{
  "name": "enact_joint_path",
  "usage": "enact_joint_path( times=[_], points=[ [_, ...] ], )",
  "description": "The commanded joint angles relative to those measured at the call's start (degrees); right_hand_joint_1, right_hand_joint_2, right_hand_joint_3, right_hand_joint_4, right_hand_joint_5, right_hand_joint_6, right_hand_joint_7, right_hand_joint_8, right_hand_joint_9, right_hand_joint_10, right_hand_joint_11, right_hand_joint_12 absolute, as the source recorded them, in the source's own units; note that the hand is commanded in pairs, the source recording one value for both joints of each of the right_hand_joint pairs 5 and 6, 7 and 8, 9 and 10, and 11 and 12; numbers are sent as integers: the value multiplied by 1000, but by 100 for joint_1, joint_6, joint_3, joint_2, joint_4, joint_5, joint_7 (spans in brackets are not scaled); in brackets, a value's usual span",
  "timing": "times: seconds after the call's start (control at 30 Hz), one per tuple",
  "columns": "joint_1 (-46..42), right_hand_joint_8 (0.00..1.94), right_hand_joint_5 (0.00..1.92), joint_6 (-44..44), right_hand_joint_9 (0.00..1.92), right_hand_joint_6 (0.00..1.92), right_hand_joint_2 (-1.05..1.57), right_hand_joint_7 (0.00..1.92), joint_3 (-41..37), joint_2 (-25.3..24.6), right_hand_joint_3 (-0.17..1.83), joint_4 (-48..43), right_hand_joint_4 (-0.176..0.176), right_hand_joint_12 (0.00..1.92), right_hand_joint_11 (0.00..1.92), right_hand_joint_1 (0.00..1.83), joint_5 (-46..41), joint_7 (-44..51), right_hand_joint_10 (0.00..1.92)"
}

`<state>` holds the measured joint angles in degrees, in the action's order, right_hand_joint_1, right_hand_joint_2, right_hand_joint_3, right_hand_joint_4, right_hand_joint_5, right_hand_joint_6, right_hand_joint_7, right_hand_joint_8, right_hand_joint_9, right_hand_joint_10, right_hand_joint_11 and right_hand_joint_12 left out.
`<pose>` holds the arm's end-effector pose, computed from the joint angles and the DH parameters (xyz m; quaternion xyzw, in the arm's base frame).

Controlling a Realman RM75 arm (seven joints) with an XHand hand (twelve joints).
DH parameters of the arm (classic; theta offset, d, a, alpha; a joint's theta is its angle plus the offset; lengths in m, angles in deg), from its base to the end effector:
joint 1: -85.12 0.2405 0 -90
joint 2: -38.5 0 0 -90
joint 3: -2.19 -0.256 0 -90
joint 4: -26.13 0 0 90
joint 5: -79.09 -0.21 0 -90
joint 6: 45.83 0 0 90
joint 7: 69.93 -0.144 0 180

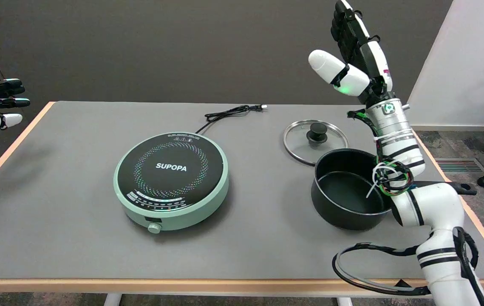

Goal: Pick up the soup pot.

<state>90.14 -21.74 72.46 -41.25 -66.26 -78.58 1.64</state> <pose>-0.1386 -0.3400 0.3657 0.6387 -0.2280 0.5683 0.4661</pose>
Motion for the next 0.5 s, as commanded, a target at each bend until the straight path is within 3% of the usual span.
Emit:
enact_joint_path(
  times=[0.03,0.3,0.4,0.5],
  points=[
    [174,97,97,-94,97,97,468,97,68,10,392,-82,-19,97,97,775,0,-4,97],
    [66,98,98,-137,98,98,474,98,8,22,384,-237,-23,98,98,778,0,36,98],
    [-83,95,95,-290,95,95,484,95,-125,22,360,-487,-37,95,95,789,0,36,95],
    [-266,94,94,-453,94,94,475,94,-272,22,342,-697,-74,94,94,809,0,44,94]
  ],
)
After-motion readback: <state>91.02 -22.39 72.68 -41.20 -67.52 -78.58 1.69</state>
